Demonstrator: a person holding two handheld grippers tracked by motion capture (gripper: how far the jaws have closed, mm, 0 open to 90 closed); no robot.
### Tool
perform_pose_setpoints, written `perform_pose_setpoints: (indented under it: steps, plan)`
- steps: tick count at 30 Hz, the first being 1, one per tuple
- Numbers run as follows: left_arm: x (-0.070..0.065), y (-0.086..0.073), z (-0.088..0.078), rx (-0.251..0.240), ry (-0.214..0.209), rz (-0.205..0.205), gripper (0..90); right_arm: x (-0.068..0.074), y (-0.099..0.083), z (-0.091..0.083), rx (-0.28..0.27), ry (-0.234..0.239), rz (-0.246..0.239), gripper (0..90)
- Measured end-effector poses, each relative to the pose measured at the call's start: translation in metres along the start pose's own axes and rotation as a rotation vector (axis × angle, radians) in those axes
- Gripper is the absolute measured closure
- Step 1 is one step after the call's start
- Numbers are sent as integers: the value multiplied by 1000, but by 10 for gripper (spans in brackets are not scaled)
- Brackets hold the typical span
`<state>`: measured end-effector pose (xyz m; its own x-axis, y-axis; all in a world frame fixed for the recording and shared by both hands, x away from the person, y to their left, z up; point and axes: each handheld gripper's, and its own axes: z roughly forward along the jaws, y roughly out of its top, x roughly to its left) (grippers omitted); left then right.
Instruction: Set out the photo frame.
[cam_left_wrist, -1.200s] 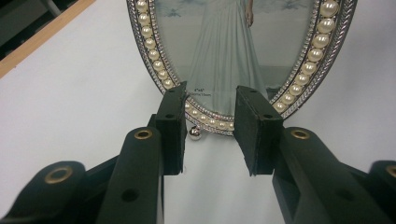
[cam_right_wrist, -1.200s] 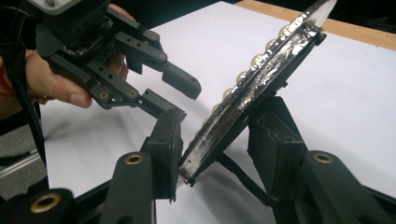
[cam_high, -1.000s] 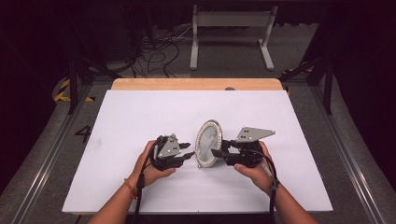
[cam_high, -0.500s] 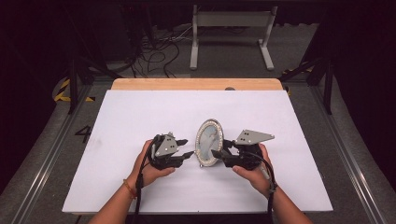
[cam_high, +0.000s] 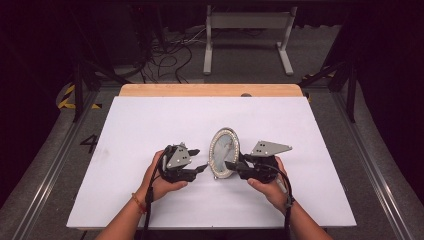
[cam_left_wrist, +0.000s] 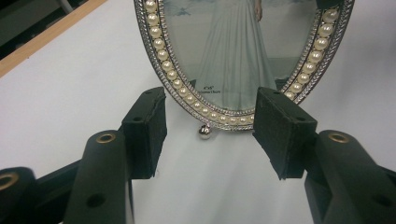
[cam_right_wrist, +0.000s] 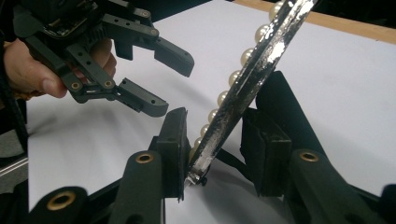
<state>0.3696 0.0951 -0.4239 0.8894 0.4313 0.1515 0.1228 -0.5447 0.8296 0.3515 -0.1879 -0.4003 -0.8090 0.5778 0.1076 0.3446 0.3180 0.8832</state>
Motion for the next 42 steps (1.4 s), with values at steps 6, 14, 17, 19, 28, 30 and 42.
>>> perform_pose_setpoints:
  steps: [6, 14, 17, 19, 28, 30, 42]
  plan:
    - [-1, 0, 1, 10, -6, -6, 438, -10, -3, -1, 8, 54, 11, 655]
    - [0, 0, 1, 8, -9, -3, 431, -9, 0, -3, 35, 41, -15, 656]
    - [0, 0, 0, 4, -8, -4, 429, -3, 1, -2, 38, -27, -31, 495]
    - [0, 0, 0, 4, -9, -6, 427, 3, 2, 1, 44, -46, -47, 415]
    - [1, 0, 0, 9, -9, -4, 420, 6, -2, 13, 13, -70, -9, 639]
    - [1, -1, 1, 7, -10, -10, 418, 1, -4, 13, 3, -30, 18, 642]
    - [5, -1, 9, 15, -4, -26, 396, -16, -4, 15, 25, 80, 9, 746]
